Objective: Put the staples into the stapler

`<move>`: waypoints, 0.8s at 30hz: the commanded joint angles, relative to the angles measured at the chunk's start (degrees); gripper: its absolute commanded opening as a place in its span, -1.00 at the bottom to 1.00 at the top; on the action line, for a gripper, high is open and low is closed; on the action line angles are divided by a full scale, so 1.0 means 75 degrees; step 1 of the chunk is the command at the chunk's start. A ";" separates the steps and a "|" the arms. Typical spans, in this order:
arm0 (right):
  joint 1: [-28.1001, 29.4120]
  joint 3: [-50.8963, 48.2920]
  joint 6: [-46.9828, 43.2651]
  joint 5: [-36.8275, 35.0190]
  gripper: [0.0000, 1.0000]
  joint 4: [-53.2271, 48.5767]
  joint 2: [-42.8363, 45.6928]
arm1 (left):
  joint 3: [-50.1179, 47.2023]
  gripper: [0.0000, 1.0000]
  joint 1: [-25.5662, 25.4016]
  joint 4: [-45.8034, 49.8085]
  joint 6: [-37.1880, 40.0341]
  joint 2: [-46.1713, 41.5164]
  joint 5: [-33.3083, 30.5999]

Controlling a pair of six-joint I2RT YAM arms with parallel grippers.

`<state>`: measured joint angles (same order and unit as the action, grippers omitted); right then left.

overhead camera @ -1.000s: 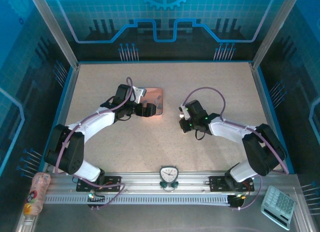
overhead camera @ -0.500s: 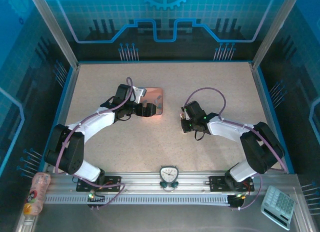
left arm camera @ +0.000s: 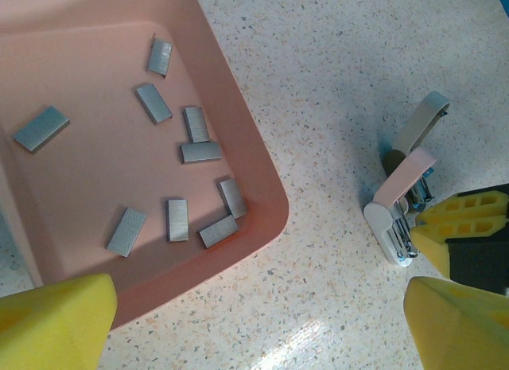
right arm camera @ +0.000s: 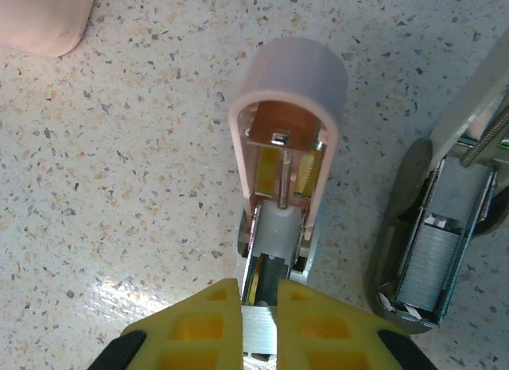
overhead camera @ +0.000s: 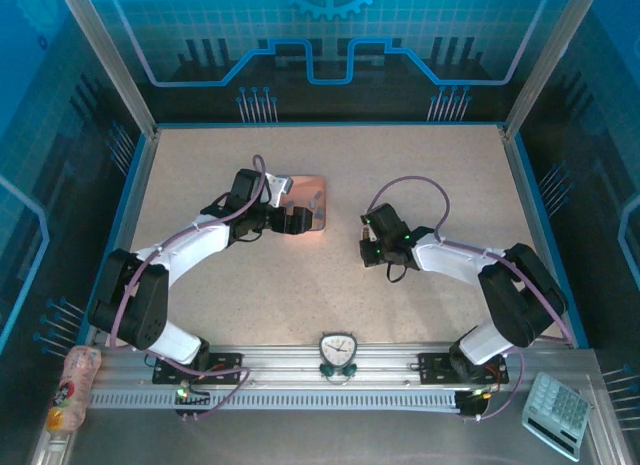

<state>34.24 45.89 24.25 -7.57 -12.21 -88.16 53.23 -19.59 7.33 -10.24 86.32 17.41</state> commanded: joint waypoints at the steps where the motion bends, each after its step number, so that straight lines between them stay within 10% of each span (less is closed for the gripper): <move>1: 0.0156 0.0238 0.0192 -0.0219 -0.75 -0.0100 -0.0105 | 0.0297 0.89 0.0081 0.0192 0.0003 -0.0015 0.0188; 24: 0.0556 0.0715 0.1800 -0.1439 -0.77 -0.0891 -0.0304 | 0.0309 0.89 0.0081 0.0227 0.0054 -0.0109 0.0157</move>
<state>37.56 50.74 36.32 -15.86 -17.34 -90.02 53.23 -19.59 7.53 -10.22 86.30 17.41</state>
